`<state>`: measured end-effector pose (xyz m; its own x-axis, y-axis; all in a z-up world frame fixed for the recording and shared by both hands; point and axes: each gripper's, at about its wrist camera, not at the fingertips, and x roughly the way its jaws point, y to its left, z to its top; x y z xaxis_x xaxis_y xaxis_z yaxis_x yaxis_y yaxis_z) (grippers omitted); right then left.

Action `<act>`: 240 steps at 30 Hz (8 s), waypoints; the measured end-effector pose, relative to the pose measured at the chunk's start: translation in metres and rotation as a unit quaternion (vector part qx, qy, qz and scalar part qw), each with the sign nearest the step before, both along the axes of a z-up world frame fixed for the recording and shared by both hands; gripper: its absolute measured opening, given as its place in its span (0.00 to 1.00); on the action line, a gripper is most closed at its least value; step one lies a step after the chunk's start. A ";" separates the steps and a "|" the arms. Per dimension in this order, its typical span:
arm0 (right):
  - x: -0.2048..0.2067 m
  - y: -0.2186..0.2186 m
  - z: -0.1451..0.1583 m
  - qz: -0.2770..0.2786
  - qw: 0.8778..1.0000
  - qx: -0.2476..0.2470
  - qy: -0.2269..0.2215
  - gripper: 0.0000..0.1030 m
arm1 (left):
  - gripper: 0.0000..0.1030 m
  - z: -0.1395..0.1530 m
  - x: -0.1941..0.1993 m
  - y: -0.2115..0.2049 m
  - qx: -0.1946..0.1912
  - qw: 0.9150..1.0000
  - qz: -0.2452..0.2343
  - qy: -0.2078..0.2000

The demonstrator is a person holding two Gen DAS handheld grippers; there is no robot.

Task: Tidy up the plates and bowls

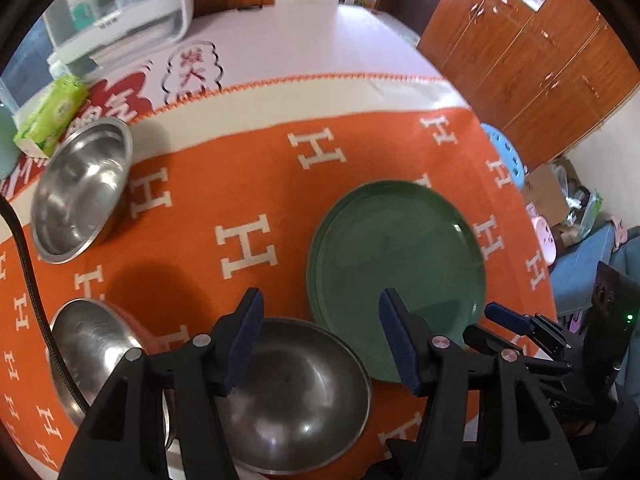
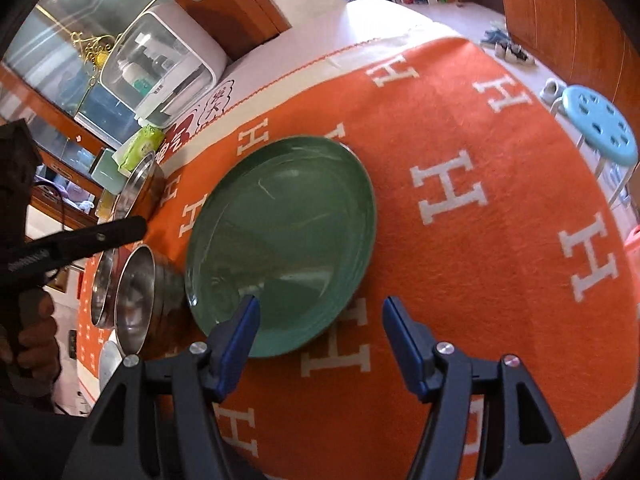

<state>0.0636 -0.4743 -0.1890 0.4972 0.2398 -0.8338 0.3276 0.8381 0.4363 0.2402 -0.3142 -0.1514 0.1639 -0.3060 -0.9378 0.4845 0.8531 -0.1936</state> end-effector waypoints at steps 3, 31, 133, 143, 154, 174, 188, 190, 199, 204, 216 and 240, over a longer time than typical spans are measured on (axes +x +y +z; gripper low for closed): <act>0.002 -0.001 -0.003 0.000 1.000 0.013 -0.011 0.62 | 0.61 -0.013 0.006 -0.006 -0.001 1.000 0.000 0.016; 0.015 -0.021 -0.011 -0.017 0.999 0.017 -0.039 0.26 | 0.47 -0.064 0.023 -0.031 0.005 0.997 -0.031 0.072; -0.017 0.303 0.050 0.352 0.923 -0.155 0.011 0.28 | 0.31 -0.019 -0.167 0.334 -0.070 0.969 0.237 0.019; -0.010 0.302 0.042 0.347 0.925 -0.154 0.028 0.30 | 0.31 -0.026 -0.154 0.329 -0.060 0.972 0.225 0.033; -0.007 0.296 0.043 0.367 0.918 -0.148 0.020 0.39 | 0.41 -0.023 -0.152 0.325 -0.046 0.970 0.235 0.035; -0.007 0.277 0.046 0.433 0.894 -0.113 -0.022 0.46 | 0.48 0.013 -0.179 0.304 -0.013 0.948 0.315 -0.027; 0.023 0.268 0.080 0.390 0.914 -0.091 -0.071 0.60 | 0.67 0.069 -0.136 0.305 -0.013 0.940 0.332 -0.076; 0.028 0.268 0.086 0.369 0.921 -0.095 -0.078 0.60 | 0.69 0.079 -0.123 0.311 -0.020 0.943 0.323 -0.078; 0.062 0.268 0.119 0.257 0.955 -0.105 -0.101 0.64 | 0.77 0.116 -0.061 0.335 -0.033 0.960 0.265 -0.090; 0.083 0.272 0.133 0.205 0.964 -0.120 -0.116 0.65 | 0.78 0.131 -0.025 0.345 -0.027 0.971 0.216 -0.096; 0.138 0.264 0.149 0.054 0.985 -0.112 -0.124 0.65 | 0.78 0.139 0.058 0.343 -0.024 0.985 0.131 -0.106; 0.218 0.253 0.092 -0.012 0.990 -0.125 -0.062 0.65 | 0.78 0.070 0.138 0.300 -0.069 0.994 0.044 -0.069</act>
